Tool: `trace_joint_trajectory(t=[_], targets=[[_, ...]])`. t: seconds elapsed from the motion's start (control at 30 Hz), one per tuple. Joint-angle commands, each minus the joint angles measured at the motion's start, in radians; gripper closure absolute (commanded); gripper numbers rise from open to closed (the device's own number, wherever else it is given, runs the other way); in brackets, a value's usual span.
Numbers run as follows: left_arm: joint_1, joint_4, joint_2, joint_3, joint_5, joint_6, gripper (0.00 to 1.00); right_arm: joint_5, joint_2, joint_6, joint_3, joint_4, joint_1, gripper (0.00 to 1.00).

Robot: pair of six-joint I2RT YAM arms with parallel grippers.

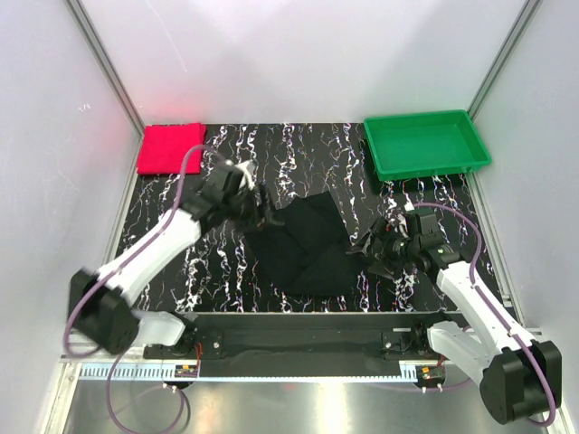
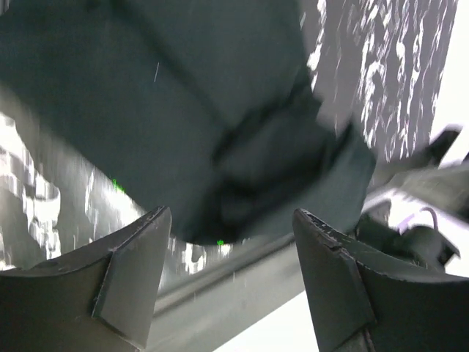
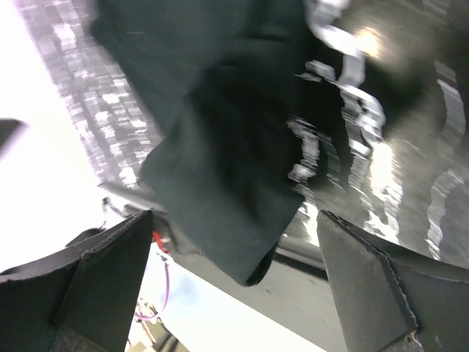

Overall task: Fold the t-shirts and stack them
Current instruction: Move the tshirt to the center of the board, then flatten the tshirt out

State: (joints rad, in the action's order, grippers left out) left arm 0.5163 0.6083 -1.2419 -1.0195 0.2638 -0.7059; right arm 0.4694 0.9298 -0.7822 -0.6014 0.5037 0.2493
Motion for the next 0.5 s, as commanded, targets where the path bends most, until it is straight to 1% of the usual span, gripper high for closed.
trace_joint_trajectory(t=[0.0,0.03,0.07,0.1,0.2,0.3,0.33,0.43,0.47], targets=[[0.001,-0.031,-0.167,-0.158,-0.034,0.13,0.27,-0.126,-0.005,0.001,-0.043,0.202,-0.015,0.0],[0.001,-0.031,-0.207,-0.184,-0.028,0.138,0.28,-0.115,-0.005,0.017,-0.047,0.199,-0.015,0.0],[0.002,-0.033,-0.285,-0.206,-0.029,0.141,0.28,-0.101,-0.002,0.052,-0.055,0.193,-0.016,0.0],[0.001,-0.035,-0.318,-0.244,-0.035,0.154,0.29,-0.068,0.001,0.067,-0.07,0.188,-0.018,0.0],[-0.001,-0.028,-0.419,-0.298,-0.069,0.16,0.32,-0.064,0.0,0.106,-0.103,0.19,-0.018,0.02],[-0.002,-0.028,-0.456,-0.306,-0.148,0.12,0.3,-0.075,-0.002,0.13,-0.11,0.185,-0.018,0.07],[-0.002,-0.03,-0.467,-0.309,-0.156,0.114,0.29,-0.069,0.006,0.139,-0.112,0.187,-0.018,0.11],[-0.002,-0.035,-0.534,-0.333,-0.158,0.109,0.28,0.01,0.069,0.175,-0.124,0.185,-0.018,0.19],[-0.002,-0.042,-0.553,-0.349,-0.152,0.109,0.27,0.061,0.096,0.184,-0.12,0.179,-0.018,0.24]])
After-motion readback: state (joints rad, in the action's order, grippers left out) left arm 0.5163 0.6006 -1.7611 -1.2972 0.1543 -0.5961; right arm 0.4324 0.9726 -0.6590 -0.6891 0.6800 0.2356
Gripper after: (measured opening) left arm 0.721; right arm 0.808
